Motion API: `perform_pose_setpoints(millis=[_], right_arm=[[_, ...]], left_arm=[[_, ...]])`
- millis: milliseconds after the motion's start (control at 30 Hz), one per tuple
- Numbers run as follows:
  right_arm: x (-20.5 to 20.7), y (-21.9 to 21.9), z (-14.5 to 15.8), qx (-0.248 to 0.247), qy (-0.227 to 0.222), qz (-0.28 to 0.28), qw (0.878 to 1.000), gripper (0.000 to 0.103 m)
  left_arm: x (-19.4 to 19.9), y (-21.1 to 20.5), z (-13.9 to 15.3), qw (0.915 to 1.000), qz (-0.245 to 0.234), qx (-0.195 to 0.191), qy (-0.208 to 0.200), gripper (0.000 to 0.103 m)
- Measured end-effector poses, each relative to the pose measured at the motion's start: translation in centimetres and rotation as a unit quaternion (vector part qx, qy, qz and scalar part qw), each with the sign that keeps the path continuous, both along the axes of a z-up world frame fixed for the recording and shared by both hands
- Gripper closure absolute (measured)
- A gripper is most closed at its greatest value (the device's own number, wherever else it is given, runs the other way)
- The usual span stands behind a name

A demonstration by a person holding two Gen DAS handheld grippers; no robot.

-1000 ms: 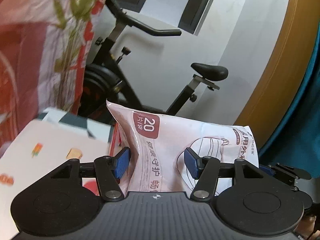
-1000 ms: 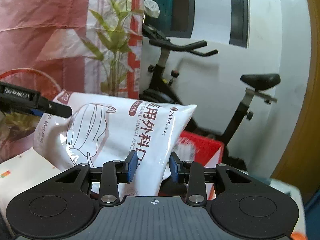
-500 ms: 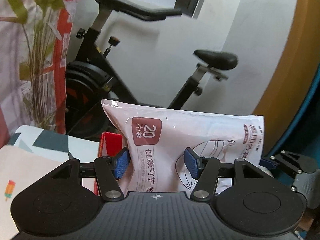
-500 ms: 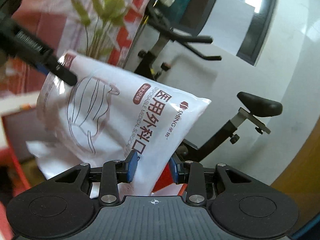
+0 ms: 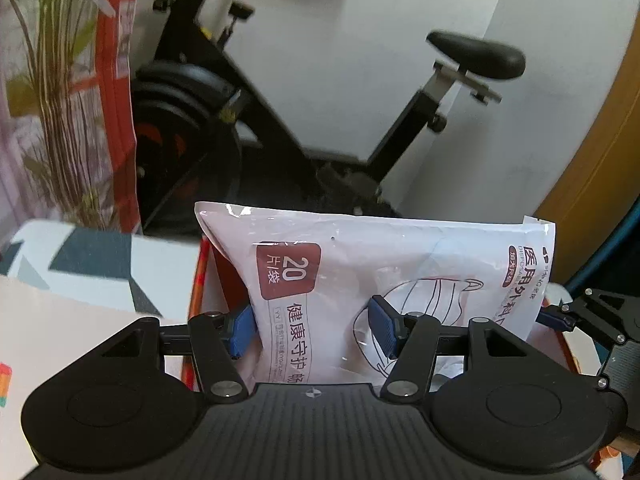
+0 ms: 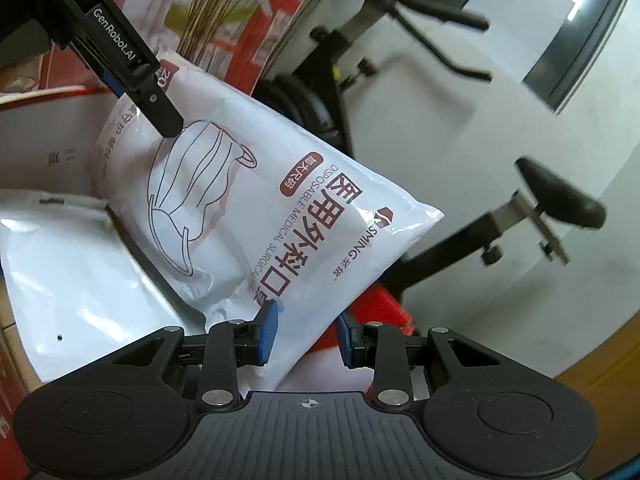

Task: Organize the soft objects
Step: 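Carry the mask bag over the red box with both grippers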

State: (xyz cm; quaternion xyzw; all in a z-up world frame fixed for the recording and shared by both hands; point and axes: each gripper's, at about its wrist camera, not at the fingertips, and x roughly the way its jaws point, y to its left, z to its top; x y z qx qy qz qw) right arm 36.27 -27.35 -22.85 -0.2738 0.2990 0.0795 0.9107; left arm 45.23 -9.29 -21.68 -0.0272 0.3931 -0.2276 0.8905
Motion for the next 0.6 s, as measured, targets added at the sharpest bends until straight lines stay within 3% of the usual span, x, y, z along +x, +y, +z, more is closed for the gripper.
perform_pose_setpoints(millis=[67, 300, 467, 600], right_arm=[[0.3, 0.1, -0.5, -0.004, 0.019, -0.008, 1.000, 0.074], [0.8, -0.4, -0.3, 0.037, 0.056, -0.042, 0.997, 0.068], [0.0, -1.7, 1.5, 0.084, 0.044, -0.064, 0.993, 0.058], [-0.6, -2.6, 3.6, 0.117, 0.023, -0.072, 0.990, 0.059]], left_arm=[[0.6, -0.1, -0.5, 0.9997, -0.002, 0.010, 0.021, 0.040], [0.7, -0.8, -0.5, 0.9987, -0.013, 0.044, 0.019, 0.033], [0.1, -0.2, 0.4, 0.9995, -0.011, 0.030, 0.003, 0.029], [-1.1, 0.0, 1.8, 0.9992, -0.016, 0.027, -0.022, 0.025]])
